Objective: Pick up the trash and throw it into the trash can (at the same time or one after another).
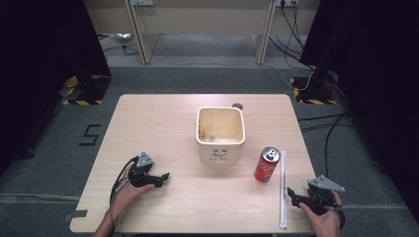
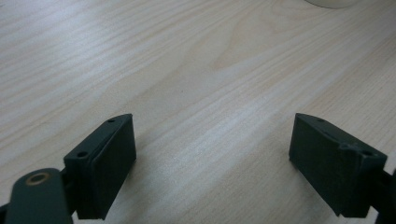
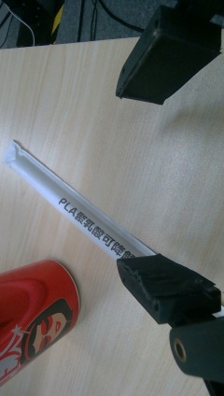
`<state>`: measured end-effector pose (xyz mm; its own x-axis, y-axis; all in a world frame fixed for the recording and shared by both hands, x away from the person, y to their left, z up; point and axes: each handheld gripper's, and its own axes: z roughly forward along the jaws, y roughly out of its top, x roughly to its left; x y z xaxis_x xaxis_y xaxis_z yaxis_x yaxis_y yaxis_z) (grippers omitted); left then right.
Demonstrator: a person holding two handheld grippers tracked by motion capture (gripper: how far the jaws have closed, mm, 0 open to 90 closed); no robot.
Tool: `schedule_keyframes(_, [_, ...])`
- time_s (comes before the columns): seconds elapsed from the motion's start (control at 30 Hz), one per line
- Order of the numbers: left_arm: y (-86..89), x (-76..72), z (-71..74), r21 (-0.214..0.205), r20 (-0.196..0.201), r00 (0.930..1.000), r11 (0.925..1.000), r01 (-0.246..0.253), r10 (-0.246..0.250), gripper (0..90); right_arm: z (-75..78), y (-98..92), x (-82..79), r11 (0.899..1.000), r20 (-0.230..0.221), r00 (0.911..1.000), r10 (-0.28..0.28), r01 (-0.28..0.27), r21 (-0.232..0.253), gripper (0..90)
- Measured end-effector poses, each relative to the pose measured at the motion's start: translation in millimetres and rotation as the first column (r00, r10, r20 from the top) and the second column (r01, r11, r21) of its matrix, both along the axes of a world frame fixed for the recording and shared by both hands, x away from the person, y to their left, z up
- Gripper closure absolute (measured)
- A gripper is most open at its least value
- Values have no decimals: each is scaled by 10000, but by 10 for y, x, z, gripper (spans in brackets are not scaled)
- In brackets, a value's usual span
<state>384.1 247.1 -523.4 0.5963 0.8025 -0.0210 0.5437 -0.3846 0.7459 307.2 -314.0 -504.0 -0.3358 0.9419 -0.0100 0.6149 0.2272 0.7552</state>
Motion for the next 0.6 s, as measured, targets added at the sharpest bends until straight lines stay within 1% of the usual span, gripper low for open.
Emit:
schedule_keyframes(0.33, [0, 0, 0, 0, -2, 10000, 10000, 1, -1, 139, 72, 35, -56, 10000, 180, 9998, 20, -19, -17, 155])
schedule_keyframes(0.53, [1, 0, 1, 17, 6, 10000, 10000, 7, -7, 139, 159, 86, -96, 9999, 412, 9990, 165, -164, -19, 155])
schedule_keyframes(0.57, [0, 0, 0, -1, -1, 10000, 10000, 0, 0, 139, 226, 128, -125, 9996, 574, 9979, 296, -294, -39, 155])
schedule_keyframes(0.6, [0, 0, 0, 0, 0, 10000, 10000, 0, 0, 139, 248, 143, -135, 9994, 634, 9974, 342, -339, -47, 155])
